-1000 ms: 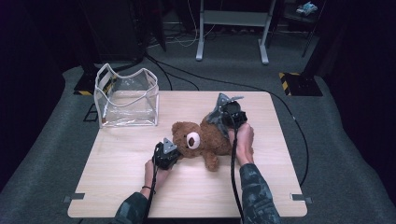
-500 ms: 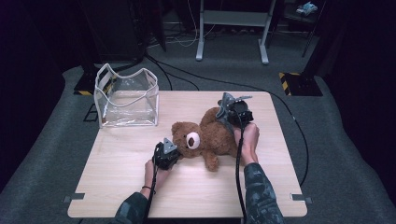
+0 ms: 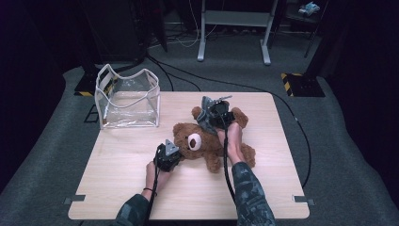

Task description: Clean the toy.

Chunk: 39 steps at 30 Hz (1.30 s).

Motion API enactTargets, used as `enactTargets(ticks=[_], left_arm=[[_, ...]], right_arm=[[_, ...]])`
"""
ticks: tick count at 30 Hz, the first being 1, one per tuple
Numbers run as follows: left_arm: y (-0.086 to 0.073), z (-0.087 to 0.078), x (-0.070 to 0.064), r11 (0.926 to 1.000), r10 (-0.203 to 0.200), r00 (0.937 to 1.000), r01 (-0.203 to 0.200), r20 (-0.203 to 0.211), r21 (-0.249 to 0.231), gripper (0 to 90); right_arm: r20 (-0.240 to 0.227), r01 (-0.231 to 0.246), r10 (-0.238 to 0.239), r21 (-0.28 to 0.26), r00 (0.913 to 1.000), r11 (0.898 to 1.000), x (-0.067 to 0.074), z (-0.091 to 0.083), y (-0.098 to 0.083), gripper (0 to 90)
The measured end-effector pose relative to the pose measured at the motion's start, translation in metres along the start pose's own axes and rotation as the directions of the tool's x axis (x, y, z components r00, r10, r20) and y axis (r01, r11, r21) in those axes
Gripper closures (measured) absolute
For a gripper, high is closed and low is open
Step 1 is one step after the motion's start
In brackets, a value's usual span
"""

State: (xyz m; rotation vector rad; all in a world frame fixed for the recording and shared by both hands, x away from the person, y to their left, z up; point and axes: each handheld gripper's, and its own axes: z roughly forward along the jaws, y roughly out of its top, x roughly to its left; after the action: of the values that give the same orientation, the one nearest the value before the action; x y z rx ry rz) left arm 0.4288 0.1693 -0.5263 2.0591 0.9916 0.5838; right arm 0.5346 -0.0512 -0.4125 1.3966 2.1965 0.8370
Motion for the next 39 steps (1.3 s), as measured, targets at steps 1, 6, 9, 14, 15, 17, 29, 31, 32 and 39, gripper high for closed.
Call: enactTargets(ticks=[1,6,9,14,15,17,29,31,32,39], left_arm=[[0.000,0.000,0.000,1.0000,0.000,1.0000,0.000,-0.002,-0.002,82.5],[0.000,0.000,0.000,1.0000,0.003,1.0000,-0.003,-0.002,0.000,82.5],[0.000,0.000,0.000,1.0000,0.003,1.0000,-0.003,0.001,0.002,82.5],[0.000,0.000,0.000,1.0000,0.006,1.0000,-0.006,-0.002,-0.001,82.5],[0.000,0.000,0.000,1.0000,0.006,1.0000,-0.006,-0.002,-0.001,82.5],[0.000,0.000,0.000,1.0000,0.006,1.0000,-0.006,-0.002,0.001,82.5],[0.000,0.000,-0.001,1.0000,0.005,1.0000,-0.005,-0.002,0.004,82.5],[0.000,0.000,-0.001,1.0000,0.005,1.0000,-0.005,-0.002,0.004,82.5],[0.000,0.000,-0.001,1.0000,0.007,1.0000,-0.007,-0.002,0.002,82.5],[0.000,0.000,-0.001,1.0000,0.006,1.0000,-0.006,-0.004,0.001,82.5]], right_arm=[[0.005,-0.006,0.006,0.001,1.0000,1.000,-0.004,0.000,-0.001,78.2],[0.105,-0.017,0.017,0.002,0.9944,1.000,-0.023,-0.006,-0.006,78.2],[0.153,-0.052,0.051,0.002,0.9869,0.999,-0.038,-0.010,-0.010,78.2],[0.241,-0.116,0.107,0.022,0.9647,0.993,-0.075,-0.018,-0.028,78.2],[0.241,-0.116,0.107,0.022,0.9647,0.993,-0.075,-0.018,-0.028,78.2],[0.252,-0.148,0.138,0.021,0.9578,0.989,-0.085,-0.021,-0.034,78.2],[0.260,-0.234,0.216,0.037,0.9410,0.972,-0.115,-0.037,-0.068,78.1],[0.234,-0.225,0.221,-0.013,0.9467,0.974,-0.112,-0.047,-0.065,78.1],[0.223,-0.231,0.234,-0.042,0.9462,0.972,-0.109,-0.052,-0.064,78.1],[0.082,-0.140,0.151,-0.134,0.9851,0.981,-0.075,-0.070,-0.038,77.7]])
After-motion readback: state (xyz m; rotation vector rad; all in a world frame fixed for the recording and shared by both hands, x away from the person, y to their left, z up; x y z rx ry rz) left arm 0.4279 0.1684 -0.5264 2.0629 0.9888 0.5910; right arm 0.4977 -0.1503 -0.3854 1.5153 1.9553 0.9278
